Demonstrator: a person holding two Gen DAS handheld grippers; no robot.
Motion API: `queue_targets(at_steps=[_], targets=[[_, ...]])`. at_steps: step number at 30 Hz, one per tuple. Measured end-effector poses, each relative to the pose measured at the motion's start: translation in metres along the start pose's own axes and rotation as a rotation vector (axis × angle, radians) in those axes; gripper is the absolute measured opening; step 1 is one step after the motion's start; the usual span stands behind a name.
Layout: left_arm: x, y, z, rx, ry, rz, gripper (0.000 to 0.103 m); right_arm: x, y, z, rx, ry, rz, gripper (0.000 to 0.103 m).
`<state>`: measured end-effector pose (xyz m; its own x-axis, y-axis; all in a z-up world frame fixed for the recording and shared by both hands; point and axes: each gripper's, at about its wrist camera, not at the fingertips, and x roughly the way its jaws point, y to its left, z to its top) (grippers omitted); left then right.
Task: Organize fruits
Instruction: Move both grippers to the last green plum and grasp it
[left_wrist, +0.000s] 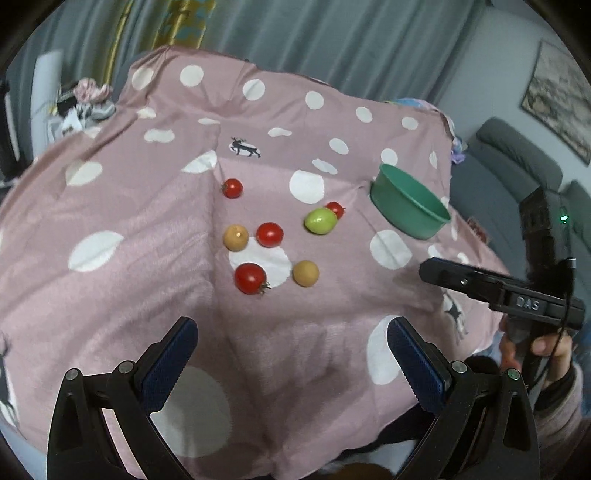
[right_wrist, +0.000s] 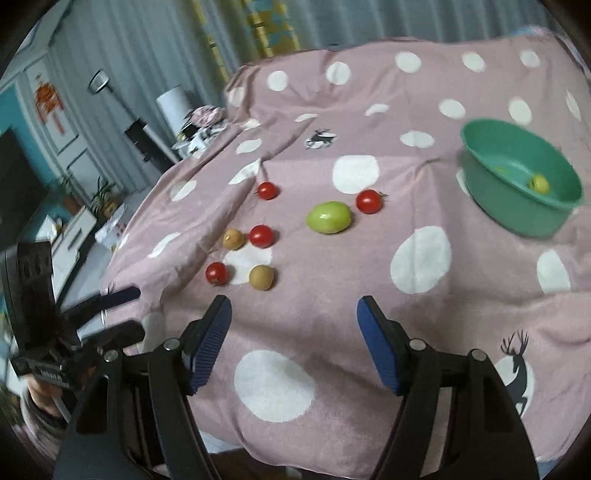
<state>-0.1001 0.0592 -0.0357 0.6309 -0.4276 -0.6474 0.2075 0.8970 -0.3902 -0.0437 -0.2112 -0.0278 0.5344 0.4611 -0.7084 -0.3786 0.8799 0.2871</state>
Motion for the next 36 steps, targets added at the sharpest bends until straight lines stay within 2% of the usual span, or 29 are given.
queue_targets(at_steps=[3,5,8,13,17,22,27,34,35,36], targets=[[0.007,0.005,0.005,-0.021,0.022,-0.043,0.102,0.012,-0.011,0.006,0.067,0.037,0.004,0.071],[0.014,0.009,0.01,-0.012,0.031,-0.048,0.102,0.017,-0.011,0.01,0.051,0.053,-0.012,0.071],[0.027,0.009,0.02,0.03,0.043,-0.057,0.102,0.029,-0.012,0.021,0.018,0.073,-0.055,0.071],[0.046,0.003,0.036,0.135,0.069,-0.079,0.102,0.058,-0.02,0.046,0.029,0.11,-0.054,0.071],[0.067,-0.003,0.055,0.198,0.118,-0.072,0.102,0.077,-0.032,0.066,0.087,0.119,-0.009,0.071],[0.099,-0.014,0.088,0.267,0.174,-0.1,0.102,0.097,-0.046,0.084,0.162,0.13,0.041,0.071],[0.14,-0.027,0.098,0.344,0.268,-0.069,0.102,0.114,-0.06,0.083,0.248,0.142,0.073,0.072],[0.174,-0.038,0.104,0.359,0.294,-0.031,0.102,0.129,-0.065,0.088,0.248,0.167,0.097,0.069],[0.178,-0.04,0.104,0.37,0.299,-0.023,0.1,0.131,-0.066,0.089,0.248,0.17,0.101,0.067],[0.182,-0.041,0.105,0.374,0.302,-0.021,0.093,0.133,-0.065,0.09,0.243,0.174,0.105,0.065]])
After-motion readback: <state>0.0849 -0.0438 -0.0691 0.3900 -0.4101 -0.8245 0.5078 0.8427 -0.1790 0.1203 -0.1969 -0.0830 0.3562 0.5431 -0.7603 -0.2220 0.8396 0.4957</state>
